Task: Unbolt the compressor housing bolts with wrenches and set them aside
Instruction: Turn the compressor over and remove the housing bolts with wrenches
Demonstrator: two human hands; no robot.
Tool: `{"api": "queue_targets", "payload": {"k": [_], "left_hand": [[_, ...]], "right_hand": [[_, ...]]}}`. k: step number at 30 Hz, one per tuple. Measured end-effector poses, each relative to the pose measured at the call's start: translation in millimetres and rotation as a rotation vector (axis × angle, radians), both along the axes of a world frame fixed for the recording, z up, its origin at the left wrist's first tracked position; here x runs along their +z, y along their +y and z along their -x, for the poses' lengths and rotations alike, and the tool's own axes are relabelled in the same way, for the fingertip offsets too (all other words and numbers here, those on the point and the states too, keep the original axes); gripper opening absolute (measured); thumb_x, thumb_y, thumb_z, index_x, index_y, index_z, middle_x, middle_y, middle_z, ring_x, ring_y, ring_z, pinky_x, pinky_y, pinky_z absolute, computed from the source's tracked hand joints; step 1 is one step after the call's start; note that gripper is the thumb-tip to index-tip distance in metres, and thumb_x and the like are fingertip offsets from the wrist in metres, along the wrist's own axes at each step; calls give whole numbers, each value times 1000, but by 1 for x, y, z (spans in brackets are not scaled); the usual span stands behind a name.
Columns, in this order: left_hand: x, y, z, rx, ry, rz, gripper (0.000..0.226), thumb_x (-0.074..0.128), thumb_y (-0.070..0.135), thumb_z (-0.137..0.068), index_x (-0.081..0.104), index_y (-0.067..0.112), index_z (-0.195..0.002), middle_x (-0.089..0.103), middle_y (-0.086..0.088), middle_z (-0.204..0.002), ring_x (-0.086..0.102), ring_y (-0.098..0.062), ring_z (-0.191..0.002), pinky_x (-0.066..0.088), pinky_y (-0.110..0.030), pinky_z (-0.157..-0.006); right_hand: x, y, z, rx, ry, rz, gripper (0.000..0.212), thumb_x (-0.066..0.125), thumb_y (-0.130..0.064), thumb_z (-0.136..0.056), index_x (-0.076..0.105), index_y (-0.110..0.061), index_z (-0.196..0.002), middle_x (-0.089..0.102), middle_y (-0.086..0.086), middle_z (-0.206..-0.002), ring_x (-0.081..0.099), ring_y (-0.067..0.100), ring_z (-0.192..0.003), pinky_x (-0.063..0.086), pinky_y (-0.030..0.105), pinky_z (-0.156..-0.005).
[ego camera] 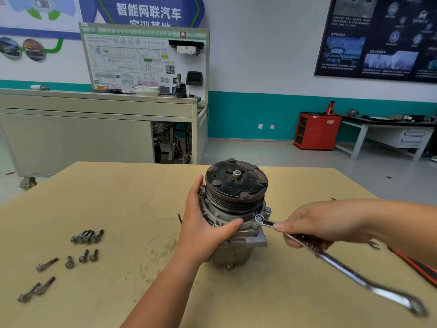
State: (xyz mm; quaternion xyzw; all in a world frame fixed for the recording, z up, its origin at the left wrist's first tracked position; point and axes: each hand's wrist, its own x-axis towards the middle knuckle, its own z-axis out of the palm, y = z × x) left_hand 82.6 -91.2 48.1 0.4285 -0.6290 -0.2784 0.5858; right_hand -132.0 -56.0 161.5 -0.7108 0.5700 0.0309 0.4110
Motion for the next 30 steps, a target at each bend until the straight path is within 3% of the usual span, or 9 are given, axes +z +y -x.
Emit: {"api": "queue_targets", "payload": {"k": [4, 6, 8, 11, 13, 16, 22, 25, 30], "left_hand": [[-2, -2, 0, -17, 35, -6, 101, 82, 51, -45, 26, 59, -128, 41, 19, -139, 42, 4, -127, 35, -9, -100], [-4, -2, 0, -27, 52, 3, 98, 82, 51, -44, 29, 60, -126, 42, 19, -138, 43, 5, -126, 36, -9, -99], [-4, -2, 0, -38, 56, 6, 96, 82, 52, -44, 30, 60, -124, 43, 18, -137, 44, 5, -125, 38, -14, -101], [-4, -4, 0, -42, 53, 6, 91, 81, 53, -44, 33, 59, -122, 45, 18, -134, 46, 4, -122, 40, -16, -101], [-4, -5, 0, -45, 52, 5, 90, 81, 53, -45, 34, 58, -121, 46, 18, -134, 46, 4, -122, 41, -13, -99], [-4, -5, 1, -50, 65, 6, 90, 82, 53, -45, 34, 58, -121, 47, 18, -133, 47, 4, -121, 42, -16, -100], [-9, -6, 1, -71, 99, 41, 95, 85, 52, -44, 37, 53, -125, 49, 13, -135, 49, 0, -123, 43, -17, -100], [-11, -9, 1, -103, 116, 57, 99, 88, 49, -43, 38, 47, -128, 50, 10, -136, 50, -1, -124, 42, -15, -99], [-14, -10, 2, -117, 164, 65, 97, 88, 52, -45, 40, 48, -129, 52, 11, -135, 51, -3, -124, 43, -16, -98]], "right_hand": [[17, -20, 2, 25, 291, 136, 51, 45, -66, -82, 52, -19, -64, 55, -7, -59, 45, 11, -56, 37, 25, -65], [20, -28, 1, 49, 390, 300, 53, 44, -68, -82, 53, -19, -66, 52, -7, -62, 44, 10, -59, 36, 22, -62], [25, -30, 8, 87, 368, 356, 41, 45, -61, -87, 60, -26, -71, 51, -10, -65, 45, 6, -62, 37, 20, -62], [38, -21, 28, 66, 176, 199, 24, 48, -43, -94, 66, -33, -81, 61, -11, -74, 56, 2, -68, 47, 21, -71], [34, -11, 39, -9, 29, 136, 24, 44, -32, -98, 64, -22, -87, 68, -4, -79, 67, 10, -77, 52, 24, -76], [10, 8, 30, -80, -212, 48, 25, 36, -22, -101, 53, -7, -90, 73, 8, -82, 71, 25, -79, 53, 24, -72], [-26, 48, -25, -431, -915, -242, 23, 38, -22, -98, 55, -6, -96, 73, 20, -90, 72, 26, -71, 56, 28, -57], [-27, 49, -39, -447, -1008, -237, 25, 35, -19, -99, 55, -5, -95, 72, 20, -83, 72, 27, -69, 57, 28, -58], [-28, 49, -53, -483, -995, -226, 25, 35, -19, -101, 54, -5, -93, 72, 18, -75, 71, 24, -61, 55, 26, -52]]}}
